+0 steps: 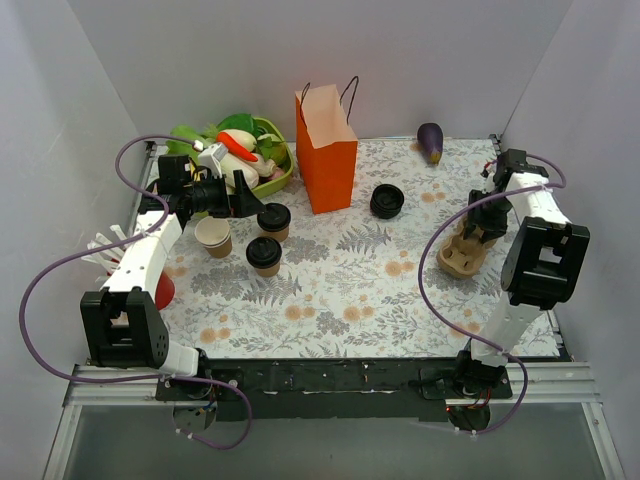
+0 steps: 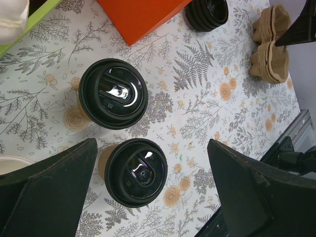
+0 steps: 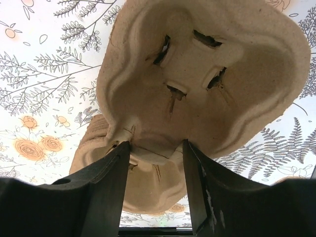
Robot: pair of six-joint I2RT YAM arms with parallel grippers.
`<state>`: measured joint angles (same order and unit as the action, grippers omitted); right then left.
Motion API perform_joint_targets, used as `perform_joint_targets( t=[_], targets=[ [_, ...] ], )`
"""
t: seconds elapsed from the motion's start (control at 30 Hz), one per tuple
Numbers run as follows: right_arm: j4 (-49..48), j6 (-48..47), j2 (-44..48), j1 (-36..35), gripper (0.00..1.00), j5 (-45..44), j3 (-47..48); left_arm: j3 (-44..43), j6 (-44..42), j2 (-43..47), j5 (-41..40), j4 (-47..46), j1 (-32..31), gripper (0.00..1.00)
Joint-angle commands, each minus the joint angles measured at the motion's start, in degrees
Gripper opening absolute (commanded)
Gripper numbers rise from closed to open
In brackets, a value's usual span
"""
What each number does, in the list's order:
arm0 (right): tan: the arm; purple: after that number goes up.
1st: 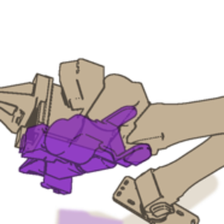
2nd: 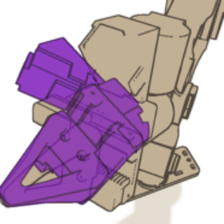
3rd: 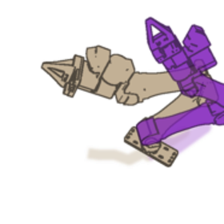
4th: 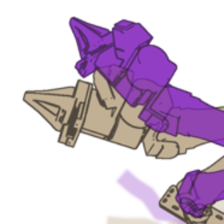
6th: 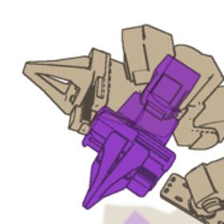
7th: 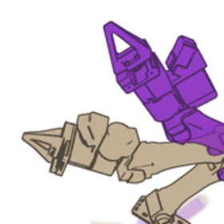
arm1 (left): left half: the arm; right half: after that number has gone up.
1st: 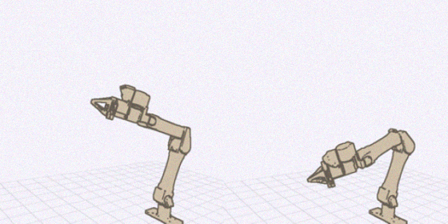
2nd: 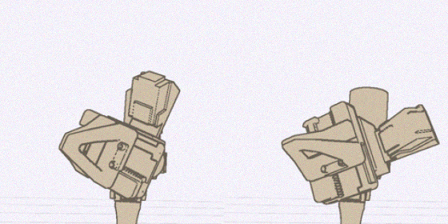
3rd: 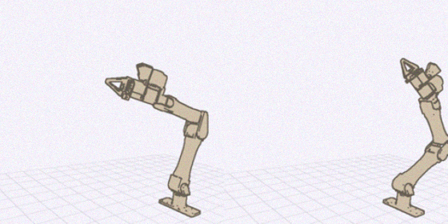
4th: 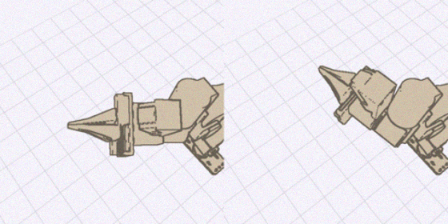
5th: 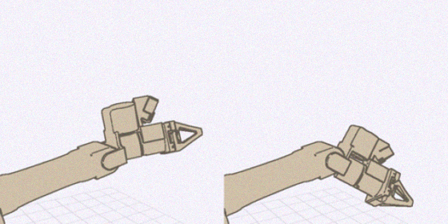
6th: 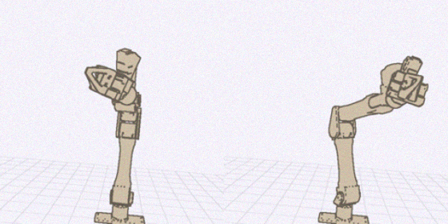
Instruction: Pack the takeout coffee
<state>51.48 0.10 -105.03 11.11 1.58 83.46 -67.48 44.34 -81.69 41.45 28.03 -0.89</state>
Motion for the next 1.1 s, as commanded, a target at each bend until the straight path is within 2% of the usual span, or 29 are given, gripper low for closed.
perform_joint_targets(
  t=[0.0, 0.3, 0.4, 0.43, 0.53, 0.8, 1.07],
  targets=[
    [-0.8, 1.0, -0.5, -0.6, 0.54, -1.2, 2.8, -1.9, -0.7, 0.5, -0.3, 0.4, -0.2, 0.95],
    [1.2, 0.1, 1.0, -1.2, 0.45, -2.7, 2.6, -2.4, 0.0, 0.0, -0.1, 0.7, -0.2, 0.95],
    [0.9, 0.1, 2.9, -1.3, 0.37, -2.4, -0.3, -2.3, 0.8, -0.5, 0.5, 0.3, -0.2, 0.95],
    [0.7, -1.5, 3.3, -1.3, 0.30, -2.2, -0.8, -2.3, 1.1, -0.7, 0.6, -0.2, -0.2, 0.95],
    [0.5, -2.0, 4.7, -1.3, 0.22, -1.9, -0.1, -2.4, 1.6, -0.8, 0.9, -0.5, -0.2, 0.95],
    [2.5, -5.7, 6.9, -1.3, 0.18, 0.1, 8.6, -2.6, 3.8, -0.8, 2.3, -2.0, -0.2, 0.95],
    [3.6, -10.8, 8.5, -1.3, 0.05, 6.0, 6.9, -2.0, 3.7, -0.1, 2.9, -2.5, -0.2, 0.95]
  ],
)
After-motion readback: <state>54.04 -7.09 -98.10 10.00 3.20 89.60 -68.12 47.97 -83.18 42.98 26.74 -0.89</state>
